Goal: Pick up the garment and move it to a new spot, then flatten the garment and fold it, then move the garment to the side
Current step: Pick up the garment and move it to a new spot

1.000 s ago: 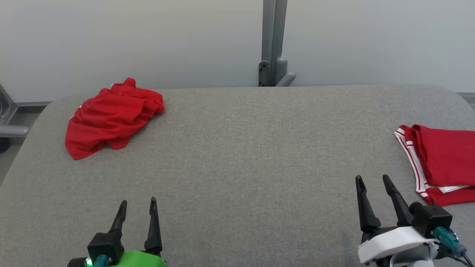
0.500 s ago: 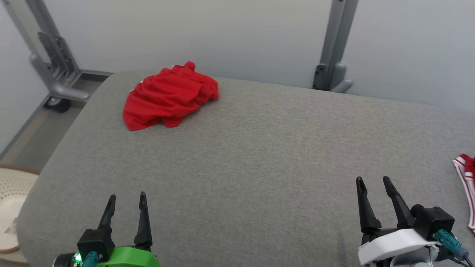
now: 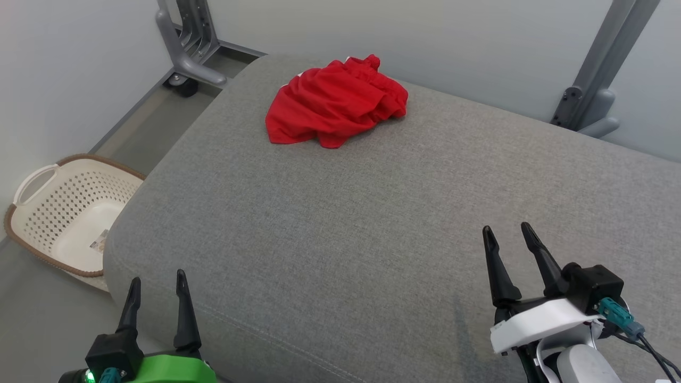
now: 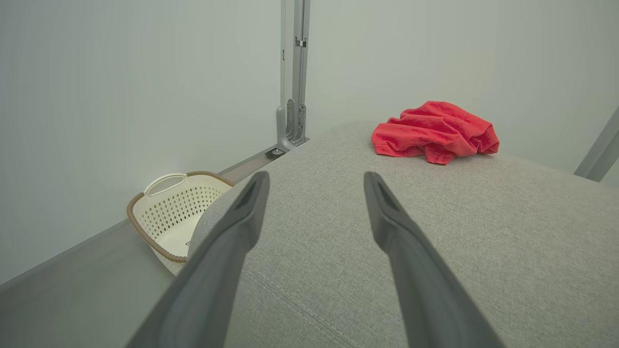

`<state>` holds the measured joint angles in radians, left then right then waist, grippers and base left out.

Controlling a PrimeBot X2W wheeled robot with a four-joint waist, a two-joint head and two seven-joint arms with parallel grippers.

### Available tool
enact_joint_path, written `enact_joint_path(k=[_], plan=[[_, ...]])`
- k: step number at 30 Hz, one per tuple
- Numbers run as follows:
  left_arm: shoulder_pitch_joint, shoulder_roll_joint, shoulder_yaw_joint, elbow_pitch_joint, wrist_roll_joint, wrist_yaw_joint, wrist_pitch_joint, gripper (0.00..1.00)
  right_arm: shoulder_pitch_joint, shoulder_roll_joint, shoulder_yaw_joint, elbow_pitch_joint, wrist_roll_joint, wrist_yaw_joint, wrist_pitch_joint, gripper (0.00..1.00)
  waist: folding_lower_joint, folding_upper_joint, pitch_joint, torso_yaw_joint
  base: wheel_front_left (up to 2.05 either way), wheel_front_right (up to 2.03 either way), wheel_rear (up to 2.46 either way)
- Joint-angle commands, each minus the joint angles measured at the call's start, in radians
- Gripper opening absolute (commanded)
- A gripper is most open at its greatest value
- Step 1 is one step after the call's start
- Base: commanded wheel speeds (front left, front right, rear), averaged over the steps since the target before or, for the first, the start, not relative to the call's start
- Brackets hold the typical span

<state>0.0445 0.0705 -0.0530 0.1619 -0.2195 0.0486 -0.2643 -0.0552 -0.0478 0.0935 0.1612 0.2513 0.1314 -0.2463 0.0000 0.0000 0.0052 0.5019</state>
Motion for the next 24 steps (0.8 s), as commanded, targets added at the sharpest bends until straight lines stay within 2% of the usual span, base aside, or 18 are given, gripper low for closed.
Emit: enact_joint_path(k=[1, 8, 14, 19, 24], plan=[[0.013, -0.006, 0.005, -0.009, -0.004, 0.005, 0.0, 1.0, -0.013, -0.005, 0.002, 0.008, -0.005, -0.001, 0.001, 1.0, 0.0, 0.0, 0.043, 0.04, 0.0, 0.0, 0.0], [0.012, -0.009, 0.005, -0.014, 0.006, -0.01, 0.0, 1.0, -0.014, -0.005, -0.018, 0.02, -0.007, -0.001, -0.006, 1.0, 0.0, 0.0, 0.051, 0.042, 0.0, 0.0, 0.0], [-0.123, 0.043, -0.015, 0.006, 0.034, -0.052, 0.005, 1.0, 0.02, -0.005, -0.088, -0.027, -0.022, -0.001, -0.009, 1.0, 0.0, 0.0, 0.09, 0.037, 0.0, 0.0, 0.0], [-0.312, 0.098, -0.008, 0.023, 0.031, -0.09, 0.032, 1.0, -0.008, -0.005, -0.083, -0.1, -0.062, -0.001, 0.015, 1.0, 0.0, 0.0, 0.184, -0.053, 0.0, 0.0, 0.0], [-0.541, 0.165, -0.01, 0.095, 0.017, -0.134, 0.103, 1.0, -0.049, -0.005, -0.075, -0.17, -0.106, -0.001, 0.041, 1.0, 0.0, 0.0, 0.285, -0.169, 0.0, 0.0, 0.0]])
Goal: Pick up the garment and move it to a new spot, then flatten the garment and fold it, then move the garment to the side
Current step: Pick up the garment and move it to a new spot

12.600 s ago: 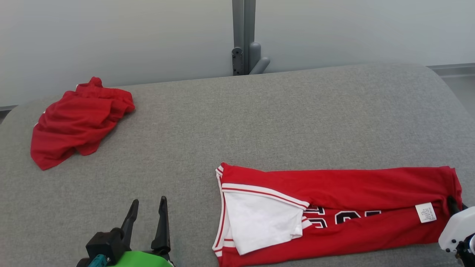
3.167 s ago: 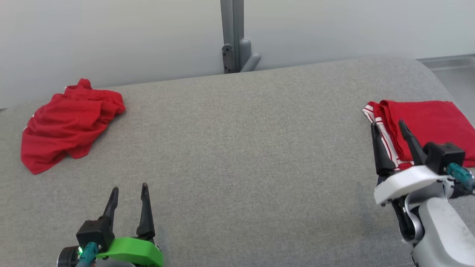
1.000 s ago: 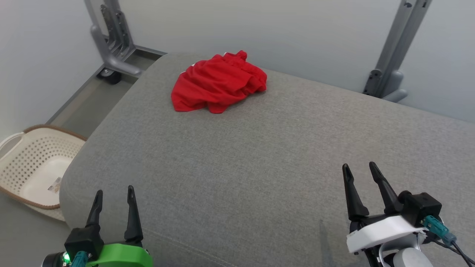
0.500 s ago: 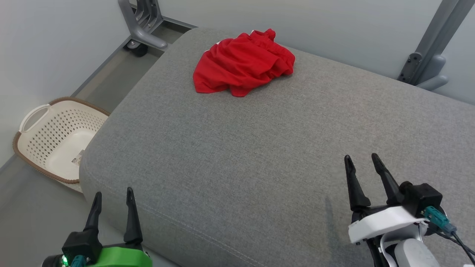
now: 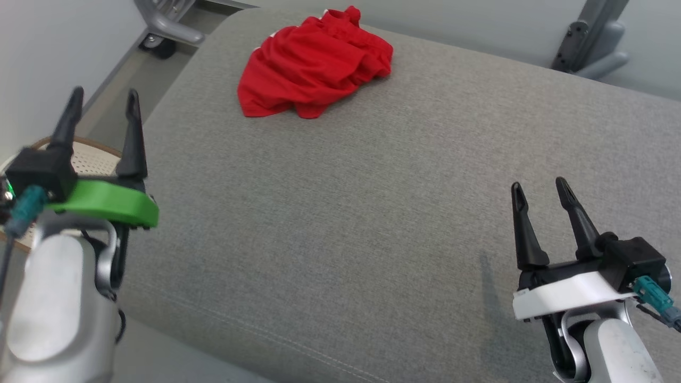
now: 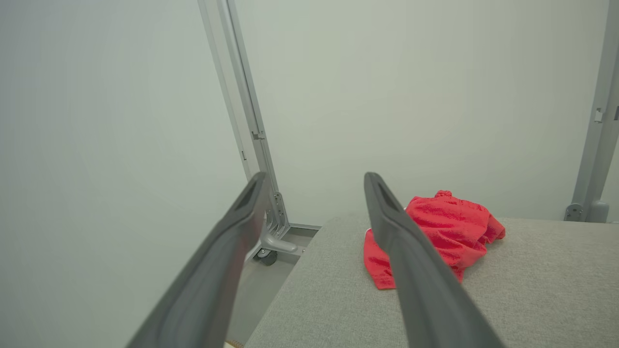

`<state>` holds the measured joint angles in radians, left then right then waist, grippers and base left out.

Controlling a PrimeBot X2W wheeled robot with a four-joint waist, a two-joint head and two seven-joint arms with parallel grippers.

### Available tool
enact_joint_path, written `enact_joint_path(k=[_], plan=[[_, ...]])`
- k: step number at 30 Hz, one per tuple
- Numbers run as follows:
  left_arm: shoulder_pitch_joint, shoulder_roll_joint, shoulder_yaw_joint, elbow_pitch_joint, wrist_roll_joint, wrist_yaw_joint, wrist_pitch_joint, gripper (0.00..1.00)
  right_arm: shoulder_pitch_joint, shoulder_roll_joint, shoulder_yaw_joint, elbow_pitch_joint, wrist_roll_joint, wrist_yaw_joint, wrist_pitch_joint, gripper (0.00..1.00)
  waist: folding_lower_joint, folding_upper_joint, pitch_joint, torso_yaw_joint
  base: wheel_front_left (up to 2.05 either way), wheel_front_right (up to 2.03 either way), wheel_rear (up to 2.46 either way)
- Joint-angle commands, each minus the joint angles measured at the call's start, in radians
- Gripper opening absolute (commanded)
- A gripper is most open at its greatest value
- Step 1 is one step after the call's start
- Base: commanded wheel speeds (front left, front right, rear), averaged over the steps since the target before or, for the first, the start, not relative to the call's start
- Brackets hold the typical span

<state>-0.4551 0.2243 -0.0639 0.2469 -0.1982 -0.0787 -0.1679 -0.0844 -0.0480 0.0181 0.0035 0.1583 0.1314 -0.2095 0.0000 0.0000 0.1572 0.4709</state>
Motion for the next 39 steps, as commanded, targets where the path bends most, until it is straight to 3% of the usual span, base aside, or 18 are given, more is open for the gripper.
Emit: enact_joint_path(k=[1, 7, 17, 32, 33, 35, 36, 39], plan=[[-0.092, 0.031, -0.002, 0.03, 0.002, -0.012, 0.018, 1.0, -0.031, -0.005, -0.001, -0.031, -0.02, -0.001, 0.004, 1.0, 0.0, 0.0, 0.157, -0.162, 0.0, 0.0, 0.0], [-0.376, 0.114, -0.024, 0.183, 0.006, -0.036, 0.095, 1.0, -0.082, -0.005, 0.016, -0.098, -0.046, -0.001, 0.028, 1.0, 0.0, 0.0, 0.302, -0.311, 0.0, 0.0, 0.0], [-0.626, 0.195, -0.036, 0.456, -0.032, -0.048, 0.184, 1.0, -0.091, -0.003, 0.006, -0.135, -0.04, -0.001, 0.013, 1.0, 0.0, 0.0, 0.435, -0.451, 0.0, 0.0, 0.0], [-0.672, 0.233, -0.112, 0.703, -0.137, -0.052, 0.437, 1.0, -0.091, -0.003, 0.018, -0.154, -0.045, -0.001, -0.015, 1.0, 0.0, 0.0, 0.472, -0.494, 0.0, 0.0, 0.0], [-0.67, 0.233, -0.117, 0.707, -0.139, -0.052, 0.438, 0.6, -0.092, -0.003, 0.018, -0.152, -0.046, -0.001, -0.015, 1.0, 0.0, 0.0, 0.471, -0.493, 0.0, 0.0, 0.0], [-0.665, 0.235, -0.125, 0.709, -0.135, -0.052, 0.421, 0.08, -0.095, -0.003, 0.018, -0.152, -0.047, -0.001, -0.017, 1.0, 0.0, 0.0, 0.467, -0.489, 0.0, 0.0, 0.0], [-0.665, 0.237, -0.13, 0.709, -0.131, -0.052, 0.415, 0.0, -0.096, -0.003, 0.019, -0.153, -0.049, -0.001, -0.018, 1.0, 0.0, 0.0, 0.465, -0.487, 0.0, 0.0, 0.0], [-0.672, 0.246, -0.139, 0.697, -0.124, -0.05, 0.372, 0.0, -0.098, -0.003, 0.018, -0.155, -0.056, -0.001, -0.023, 1.0, 0.0, 0.0, 0.457, -0.481, 0.0, 0.0, 0.0]])
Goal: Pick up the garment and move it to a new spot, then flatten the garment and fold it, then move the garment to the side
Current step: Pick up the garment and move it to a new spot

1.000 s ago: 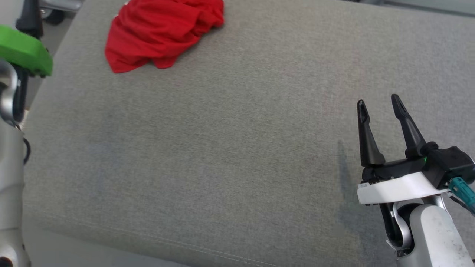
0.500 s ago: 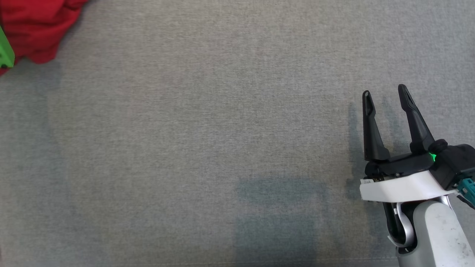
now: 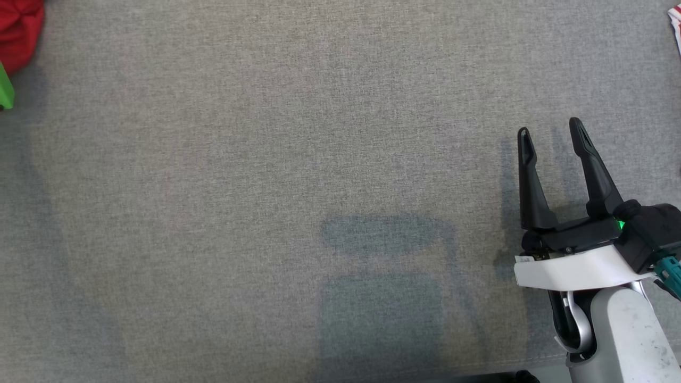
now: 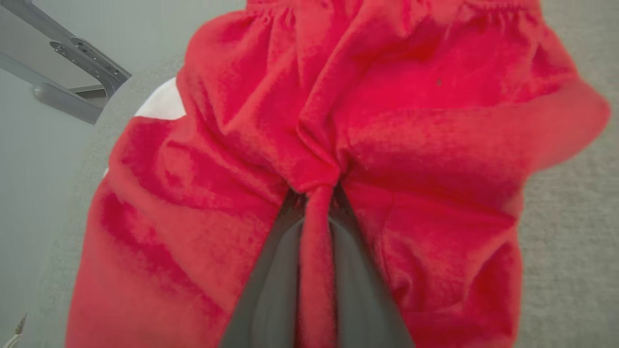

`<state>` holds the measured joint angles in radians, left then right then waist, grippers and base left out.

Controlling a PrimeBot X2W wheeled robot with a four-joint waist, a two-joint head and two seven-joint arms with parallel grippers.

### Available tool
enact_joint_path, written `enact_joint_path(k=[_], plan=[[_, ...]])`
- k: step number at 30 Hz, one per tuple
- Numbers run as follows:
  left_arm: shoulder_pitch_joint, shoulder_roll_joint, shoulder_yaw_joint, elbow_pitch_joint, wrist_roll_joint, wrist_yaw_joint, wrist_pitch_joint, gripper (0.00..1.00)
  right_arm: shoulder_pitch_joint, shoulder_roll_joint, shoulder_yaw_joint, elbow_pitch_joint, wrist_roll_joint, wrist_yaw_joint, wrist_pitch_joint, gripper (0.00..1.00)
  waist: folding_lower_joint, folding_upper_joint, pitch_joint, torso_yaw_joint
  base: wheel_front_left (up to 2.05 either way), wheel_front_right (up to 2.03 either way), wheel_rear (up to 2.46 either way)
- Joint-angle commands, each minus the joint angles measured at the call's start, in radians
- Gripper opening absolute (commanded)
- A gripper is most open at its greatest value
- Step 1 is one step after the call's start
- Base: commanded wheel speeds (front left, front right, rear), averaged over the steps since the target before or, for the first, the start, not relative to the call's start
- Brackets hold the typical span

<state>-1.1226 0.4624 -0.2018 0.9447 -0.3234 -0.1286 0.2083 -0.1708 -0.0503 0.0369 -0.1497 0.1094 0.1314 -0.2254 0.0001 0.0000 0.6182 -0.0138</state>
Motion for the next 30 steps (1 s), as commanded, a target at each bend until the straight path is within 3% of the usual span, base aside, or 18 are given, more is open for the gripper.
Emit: enact_joint_path(k=[1, 19, 30], plan=[[-0.009, 0.01, -0.001, -0.005, 0.003, 0.006, -0.023, 0.0, -0.011, -0.001, -0.001, -0.001, -0.007, -0.001, -0.008, 1.0, -0.0001, 0.0, -0.009, 0.006, 0.0, 0.0, 0.0], [-0.037, -0.014, -0.151, -0.1, 0.089, 0.0, -0.256, 0.0, 0.022, -0.001, -0.003, 0.072, 0.021, -0.001, -0.023, 1.0, -0.0001, 0.0, -0.241, 0.012, 0.0, 0.0, 0.0], [0.095, -0.081, -0.343, -0.277, 0.001, -0.002, -0.308, 0.0, 0.093, -0.001, -0.037, 0.114, 0.048, -0.001, -0.031, 1.0, -0.0001, 0.0, -0.428, -0.019, 0.0, 0.0, 0.0]])
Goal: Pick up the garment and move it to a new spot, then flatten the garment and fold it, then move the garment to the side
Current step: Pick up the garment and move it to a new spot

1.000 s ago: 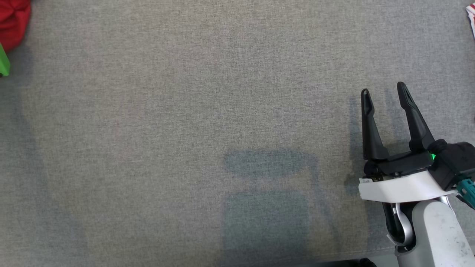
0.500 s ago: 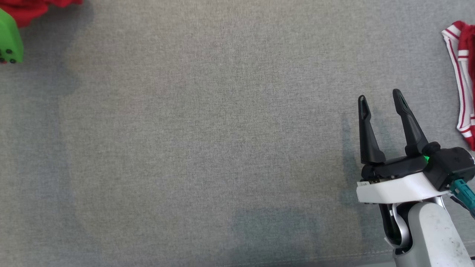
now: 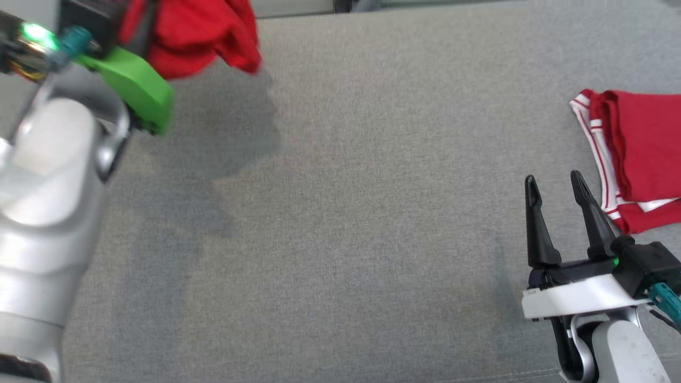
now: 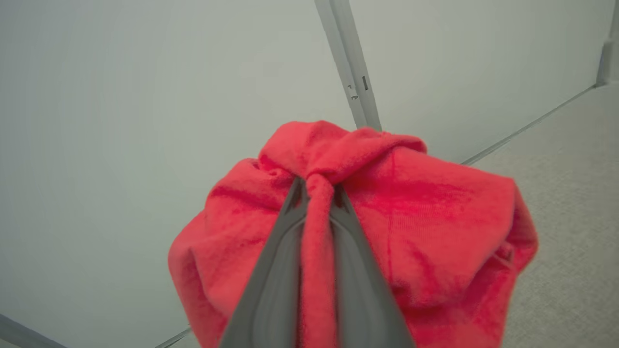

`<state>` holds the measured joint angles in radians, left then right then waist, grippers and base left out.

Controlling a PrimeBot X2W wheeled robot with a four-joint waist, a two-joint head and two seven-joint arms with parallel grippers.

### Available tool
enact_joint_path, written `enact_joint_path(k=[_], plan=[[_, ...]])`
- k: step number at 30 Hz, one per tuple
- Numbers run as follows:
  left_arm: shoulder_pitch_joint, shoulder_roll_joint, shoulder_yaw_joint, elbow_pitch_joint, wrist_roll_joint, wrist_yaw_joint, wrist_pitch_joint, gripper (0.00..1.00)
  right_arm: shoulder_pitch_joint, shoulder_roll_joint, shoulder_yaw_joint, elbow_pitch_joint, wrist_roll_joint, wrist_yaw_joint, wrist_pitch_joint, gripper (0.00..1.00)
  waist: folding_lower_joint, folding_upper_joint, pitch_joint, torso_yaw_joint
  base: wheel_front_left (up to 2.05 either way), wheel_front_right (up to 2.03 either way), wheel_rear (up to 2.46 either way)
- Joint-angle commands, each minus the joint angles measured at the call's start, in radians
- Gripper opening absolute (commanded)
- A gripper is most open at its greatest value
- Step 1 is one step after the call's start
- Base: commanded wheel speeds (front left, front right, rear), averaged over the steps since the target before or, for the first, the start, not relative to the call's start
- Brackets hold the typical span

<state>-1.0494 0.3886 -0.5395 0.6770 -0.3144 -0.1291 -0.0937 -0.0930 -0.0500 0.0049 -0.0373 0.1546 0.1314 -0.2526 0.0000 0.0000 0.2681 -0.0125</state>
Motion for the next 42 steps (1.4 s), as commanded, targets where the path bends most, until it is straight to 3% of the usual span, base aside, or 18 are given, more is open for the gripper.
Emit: enact_joint_path(k=[1, 10, 21, 24, 25, 26, 32, 42], plan=[[0.07, -0.027, -0.042, -0.048, -0.031, -0.001, -0.016, 0.0, 0.033, -0.001, -0.015, 0.006, 0.007, -0.001, -0.006, 1.0, 0.0, 0.0, -0.099, -0.026, 0.0, 0.0, 0.0], [0.28, -0.108, -0.177, -0.111, -0.08, 0.001, -0.043, 0.0, 0.088, -0.001, -0.024, 0.013, 0.036, -0.001, -0.008, 1.0, 0.0, 0.0, -0.14, -0.083, 0.0, 0.0, 0.0], [0.432, -0.203, -0.236, 0.044, -0.064, 0.054, -0.151, 0.0, 0.077, -0.001, 0.001, 0.027, 0.052, -0.001, -0.012, 1.0, 0.0, 0.0, -0.143, -0.145, 0.0, 0.0, 0.0], [0.455, -0.223, -0.233, 0.094, -0.069, 0.06, -0.165, 0.53, 0.079, -0.001, -0.001, 0.031, 0.052, -0.001, -0.012, 1.0, 0.0, 0.0, -0.155, -0.147, 0.0, 0.0, 0.0], [0.46, -0.23, -0.23, 0.105, -0.07, 0.06, -0.165, 0.85, 0.081, -0.001, -0.003, 0.031, 0.051, -0.001, -0.012, 1.0, 0.0, 0.0, -0.16, -0.146, 0.0, 0.0, 0.0], [0.464, -0.237, -0.225, 0.114, -0.074, 0.06, -0.169, 1.0, 0.084, -0.001, -0.005, 0.031, 0.05, -0.001, -0.012, 1.0, 0.0, 0.0, -0.165, -0.143, 0.0, 0.0, 0.0], [0.497, -0.257, -0.182, 0.089, -0.085, 0.078, -0.172, 1.0, 0.098, -0.001, -0.014, 0.032, 0.041, -0.001, -0.012, 1.0, 0.0, 0.0, -0.202, -0.116, 0.0, 0.0, 0.0], [0.678, -0.244, -0.01, -0.142, -0.081, 0.138, -0.172, 1.0, 0.139, -0.001, -0.045, 0.043, 0.038, -0.001, 0.002, 1.0, 0.0, 0.0, -0.276, -0.039, 0.0, 0.0, 0.0]])
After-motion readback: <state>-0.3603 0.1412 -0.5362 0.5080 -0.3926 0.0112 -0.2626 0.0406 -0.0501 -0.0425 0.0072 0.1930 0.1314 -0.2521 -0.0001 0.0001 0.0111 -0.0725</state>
